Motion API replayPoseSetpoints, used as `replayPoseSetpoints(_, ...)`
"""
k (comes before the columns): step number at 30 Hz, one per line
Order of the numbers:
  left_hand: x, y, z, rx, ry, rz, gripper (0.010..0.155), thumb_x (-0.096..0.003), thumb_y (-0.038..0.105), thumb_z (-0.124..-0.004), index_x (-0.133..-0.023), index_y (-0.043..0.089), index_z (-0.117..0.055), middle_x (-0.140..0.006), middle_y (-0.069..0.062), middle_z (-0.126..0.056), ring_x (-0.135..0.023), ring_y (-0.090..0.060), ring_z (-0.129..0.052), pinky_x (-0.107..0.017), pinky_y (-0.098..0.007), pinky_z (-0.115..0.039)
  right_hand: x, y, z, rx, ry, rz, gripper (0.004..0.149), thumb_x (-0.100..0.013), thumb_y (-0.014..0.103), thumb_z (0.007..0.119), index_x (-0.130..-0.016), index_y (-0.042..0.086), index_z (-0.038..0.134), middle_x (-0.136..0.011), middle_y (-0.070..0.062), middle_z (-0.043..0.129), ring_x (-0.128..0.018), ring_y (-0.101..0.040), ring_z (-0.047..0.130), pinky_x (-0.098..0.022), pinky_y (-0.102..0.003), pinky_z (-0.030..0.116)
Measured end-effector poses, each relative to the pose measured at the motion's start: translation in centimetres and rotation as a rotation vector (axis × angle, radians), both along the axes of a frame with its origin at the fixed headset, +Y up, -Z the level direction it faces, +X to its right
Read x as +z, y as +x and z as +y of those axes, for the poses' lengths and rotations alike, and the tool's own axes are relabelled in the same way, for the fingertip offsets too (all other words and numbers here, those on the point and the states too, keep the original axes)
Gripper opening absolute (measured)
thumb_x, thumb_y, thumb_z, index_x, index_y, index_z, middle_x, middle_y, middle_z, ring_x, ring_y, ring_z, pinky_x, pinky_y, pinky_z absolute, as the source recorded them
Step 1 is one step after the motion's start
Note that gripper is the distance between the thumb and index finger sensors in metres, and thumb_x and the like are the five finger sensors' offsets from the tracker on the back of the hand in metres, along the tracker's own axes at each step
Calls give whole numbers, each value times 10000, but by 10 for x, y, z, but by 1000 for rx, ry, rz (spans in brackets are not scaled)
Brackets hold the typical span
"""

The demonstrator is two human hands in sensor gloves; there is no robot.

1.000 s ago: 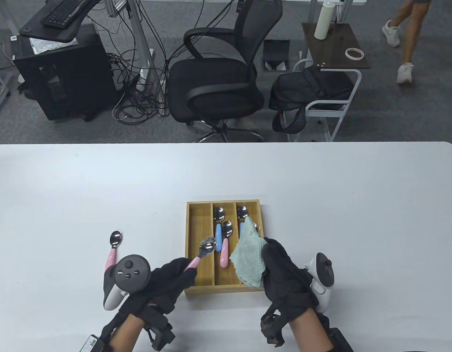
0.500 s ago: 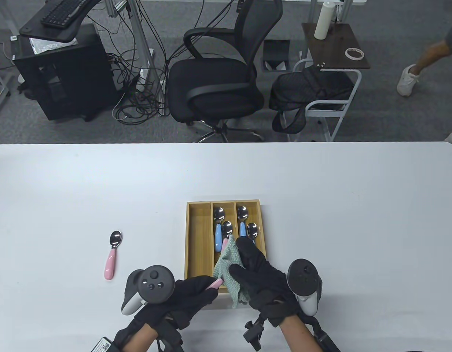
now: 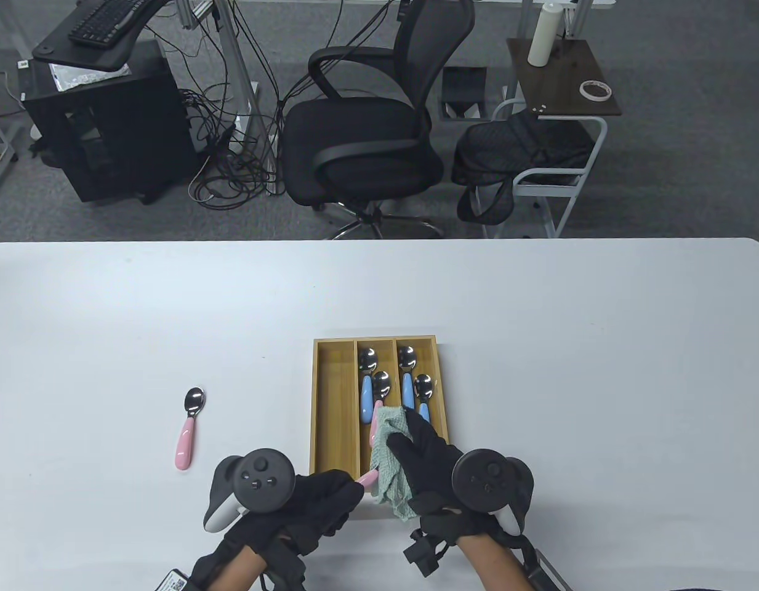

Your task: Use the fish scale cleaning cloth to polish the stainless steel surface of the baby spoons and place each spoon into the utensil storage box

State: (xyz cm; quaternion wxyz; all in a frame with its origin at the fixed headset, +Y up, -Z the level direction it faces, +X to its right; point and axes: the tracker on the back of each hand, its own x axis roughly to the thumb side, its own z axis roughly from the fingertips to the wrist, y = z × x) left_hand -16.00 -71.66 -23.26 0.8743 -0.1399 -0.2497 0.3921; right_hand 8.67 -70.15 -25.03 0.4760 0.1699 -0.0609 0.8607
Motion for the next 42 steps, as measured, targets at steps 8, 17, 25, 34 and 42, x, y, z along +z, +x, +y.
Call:
replayPoseSetpoints(8,-1,-5,2,-38,47,33,585,-595,581,-505,-867,163,-810,-620,21,-949,-442,-196,-1018,-400,-453,-874,-9,0,-13,-167,-241,189,690,-594,223,816,-1087,19,379,-977,-172,733,-725,-315,982,-538,-367,963)
replayPoseSetpoints(17,1,-3,4,-56,73,12,563,-600,570,-515,-907,177,-778,-686,11,-933,-518,-222,-1013,-455,-475,-860,-8,-1,-10,-101,-135,77,630,-572,393,814,-1052,94,536,-856,-71,826,-589,-179,1011,-447,-281,977)
replayPoseSetpoints(25,0,0,2,-36,46,-6,559,-613,536,-521,-935,151,-767,-707,-5,-929,-533,-226,-1014,-461,-474,-862,-6,1,-9,-29,-93,43,548,-649,355,614,-1038,-20,527,-776,-129,905,-460,-127,1100,-331,-211,1039)
replayPoseSetpoints(34,-1,1,-2,-91,75,0,548,-614,533,-523,-939,160,-759,-718,-5,-924,-544,-229,-1008,-469,-478,-856,-14,5,-18,-156,-279,206,620,-611,216,755,-1079,3,409,-963,-143,749,-703,-313,1013,-511,-361,987)
replayPoseSetpoints(42,1,1,-2,-94,89,-8,543,-613,533,-528,-943,167,-755,-729,-6,-920,-555,-235,-1006,-477,-484,-851,-12,4,-18,-103,-223,147,663,-563,325,839,-1067,60,498,-892,-92,804,-601,-228,1023,-443,-313,986)
